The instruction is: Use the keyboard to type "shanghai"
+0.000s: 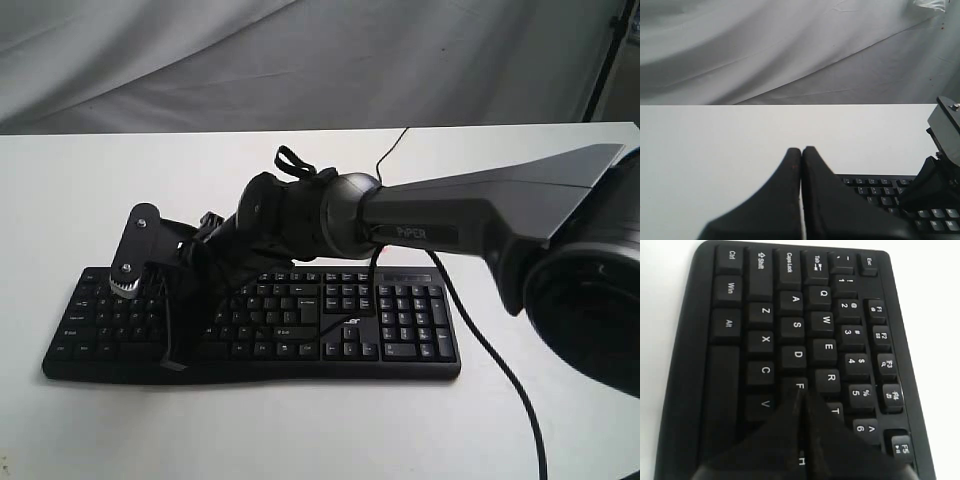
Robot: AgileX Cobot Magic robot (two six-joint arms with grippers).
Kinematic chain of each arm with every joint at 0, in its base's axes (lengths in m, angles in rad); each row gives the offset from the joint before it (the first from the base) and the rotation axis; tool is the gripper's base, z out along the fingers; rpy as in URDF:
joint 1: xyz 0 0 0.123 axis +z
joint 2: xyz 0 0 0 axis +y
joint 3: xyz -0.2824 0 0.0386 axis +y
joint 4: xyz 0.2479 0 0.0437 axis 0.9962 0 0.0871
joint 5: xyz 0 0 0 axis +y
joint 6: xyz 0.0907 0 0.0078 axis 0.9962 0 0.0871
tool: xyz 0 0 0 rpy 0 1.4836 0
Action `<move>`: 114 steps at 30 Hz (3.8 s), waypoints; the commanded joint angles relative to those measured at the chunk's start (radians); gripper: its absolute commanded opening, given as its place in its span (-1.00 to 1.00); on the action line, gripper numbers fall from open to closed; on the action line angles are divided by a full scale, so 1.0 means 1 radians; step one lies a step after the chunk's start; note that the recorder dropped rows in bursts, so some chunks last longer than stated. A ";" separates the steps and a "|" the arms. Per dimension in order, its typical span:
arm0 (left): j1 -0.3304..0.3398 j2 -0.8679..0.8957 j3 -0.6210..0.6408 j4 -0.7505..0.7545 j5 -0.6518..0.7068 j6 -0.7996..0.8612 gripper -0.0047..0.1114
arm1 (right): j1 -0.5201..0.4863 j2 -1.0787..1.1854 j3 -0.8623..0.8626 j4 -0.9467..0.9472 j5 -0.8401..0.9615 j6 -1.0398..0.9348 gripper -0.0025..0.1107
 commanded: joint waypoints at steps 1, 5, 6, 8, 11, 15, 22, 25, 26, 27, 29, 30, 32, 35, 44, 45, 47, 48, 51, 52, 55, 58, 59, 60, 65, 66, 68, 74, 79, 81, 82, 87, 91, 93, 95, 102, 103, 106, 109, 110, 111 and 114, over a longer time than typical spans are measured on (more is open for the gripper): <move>-0.004 0.003 0.001 -0.004 -0.003 -0.001 -0.91 | -0.006 -0.001 -0.007 0.005 0.007 -0.002 -0.96; -0.004 0.003 0.001 -0.004 -0.003 -0.001 -0.91 | -0.006 -0.001 -0.007 0.005 0.007 -0.002 -0.96; -0.004 0.003 0.001 -0.004 -0.003 -0.001 -0.91 | -0.006 0.002 -0.007 0.005 0.005 -0.002 -0.96; -0.004 0.003 0.001 -0.004 -0.003 -0.001 -0.91 | -0.006 0.009 -0.007 0.008 0.002 -0.002 -0.96; -0.004 0.003 0.001 -0.004 -0.003 -0.001 -0.91 | -0.013 0.018 -0.007 0.019 0.007 -0.002 -0.96; -0.004 0.003 0.001 -0.004 -0.003 -0.001 -0.91 | -0.013 0.018 -0.007 0.019 0.004 -0.006 -0.96; -0.004 0.003 0.001 -0.004 -0.003 -0.001 -0.91 | -0.013 -0.006 -0.007 0.019 0.011 -0.015 -0.96; -0.004 0.003 0.001 -0.004 -0.003 -0.001 -0.91 | -0.013 -0.031 -0.007 0.019 0.024 -0.029 -0.96; -0.004 0.003 0.001 -0.004 -0.003 -0.001 -0.91 | -0.013 -0.040 -0.007 0.016 0.036 -0.031 -0.96; -0.004 0.003 0.001 -0.004 -0.003 -0.001 -0.91 | -0.013 -0.040 -0.007 0.016 0.041 -0.031 -0.96; -0.004 0.003 0.001 -0.004 -0.003 -0.001 -0.91 | -0.013 -0.040 -0.007 0.012 0.045 -0.031 -0.96; -0.004 0.003 0.001 -0.004 -0.003 -0.001 -0.91 | -0.013 -0.040 -0.007 0.012 0.053 -0.031 -0.96; -0.004 0.003 0.001 -0.004 -0.003 -0.001 -0.91 | -0.014 -0.041 -0.007 0.012 0.065 -0.031 -0.96; -0.004 0.003 0.001 -0.004 -0.003 -0.001 -0.91 | -0.051 -0.054 -0.007 -0.001 0.146 -0.017 -0.96; -0.004 0.003 0.001 -0.004 -0.003 -0.001 -0.91 | -0.090 -0.073 -0.007 -0.003 0.217 -0.002 -0.96; -0.004 0.003 0.001 -0.004 -0.003 -0.001 -0.91 | -0.090 -0.073 -0.007 -0.003 0.212 -0.004 -0.96; -0.004 0.003 0.001 -0.004 -0.003 -0.001 -0.91 | -0.089 -0.073 -0.007 -0.003 0.207 -0.006 -0.96; -0.004 0.003 0.001 -0.004 -0.003 -0.001 -0.91 | -0.088 -0.073 -0.007 -0.003 0.202 -0.006 -0.96; -0.004 0.003 0.001 -0.004 -0.003 -0.001 -0.91 | -0.082 -0.071 -0.007 -0.003 0.192 -0.014 -0.96; -0.004 0.003 0.001 -0.004 -0.003 -0.001 -0.91 | -0.079 -0.071 -0.007 -0.003 0.189 -0.027 -0.96; -0.004 0.003 0.001 -0.004 -0.003 -0.001 -0.91 | -0.067 -0.071 -0.007 -0.009 0.170 -0.031 -0.96; -0.004 0.003 0.001 -0.004 -0.003 -0.001 -0.91 | -0.061 -0.062 -0.007 -0.009 0.163 -0.031 -0.96; -0.004 0.003 0.001 -0.004 -0.003 -0.001 -0.91 | -0.061 -0.054 -0.007 -0.010 0.161 -0.031 -0.96; -0.004 0.003 0.001 -0.004 -0.003 -0.001 -0.91 | -0.061 -0.047 -0.007 -0.010 0.155 -0.032 -0.96; -0.004 0.003 0.001 -0.004 -0.003 -0.001 -0.91 | -0.061 -0.036 -0.007 -0.003 0.145 -0.070 -0.96; -0.004 0.003 0.001 -0.004 -0.003 -0.001 -0.91 | -0.061 -0.036 -0.010 -0.003 0.145 -0.079 -0.96; -0.004 0.003 0.001 -0.004 -0.003 -0.001 -0.91 | -0.061 -0.030 -0.031 -0.015 0.168 -0.082 -0.96; -0.004 0.003 0.001 -0.004 -0.003 -0.001 -0.91 | -0.061 0.028 -0.133 -0.033 0.268 -0.054 -0.96; -0.004 0.003 0.001 -0.004 -0.003 -0.001 -0.91 | -0.064 0.033 -0.147 -0.085 0.299 -0.047 -0.96; -0.004 0.003 0.001 -0.004 -0.003 -0.001 -0.91 | -0.071 0.033 -0.147 -0.085 0.314 -0.060 -0.96; -0.004 0.003 0.001 -0.004 -0.003 -0.001 -0.91 | -0.073 0.033 -0.147 -0.089 0.323 -0.065 -0.96; -0.004 0.003 0.001 -0.004 -0.003 -0.001 -0.91 | -0.075 0.033 -0.147 -0.091 0.325 -0.081 -0.96; -0.004 0.003 0.001 -0.004 -0.003 -0.001 -0.91 | -0.075 0.033 -0.147 -0.093 0.319 -0.086 -0.96; -0.004 0.003 0.001 -0.004 -0.003 -0.001 -0.91 | -0.075 0.033 -0.147 -0.093 0.312 -0.088 -0.96; -0.004 0.003 0.001 -0.004 -0.003 -0.001 -0.91 | -0.075 0.033 -0.147 -0.093 0.301 -0.088 -0.96; -0.004 0.003 0.001 -0.004 -0.003 -0.001 -0.91 | -0.075 0.039 -0.147 -0.093 0.299 -0.088 -0.96; -0.004 0.003 0.001 -0.004 -0.003 -0.001 -0.91 | -0.075 0.046 -0.147 -0.093 0.297 -0.088 -0.96; -0.004 0.003 0.001 -0.004 -0.003 -0.001 -0.91 | -0.075 0.055 -0.147 -0.091 0.292 -0.086 -0.96; -0.004 0.003 0.001 -0.004 -0.003 -0.001 -0.91 | -0.075 0.055 -0.147 -0.076 0.294 -0.093 -0.96; -0.004 0.003 0.001 -0.004 -0.003 -0.001 -0.91 | -0.075 0.055 -0.147 -0.074 0.292 -0.096 -0.96; -0.004 0.003 0.001 -0.004 -0.003 -0.001 -0.91 | -0.075 0.054 -0.147 -0.074 0.292 -0.097 -0.96; -0.004 0.003 0.001 -0.004 -0.003 -0.001 -0.91 | -0.075 0.054 -0.147 -0.074 0.289 -0.100 -0.96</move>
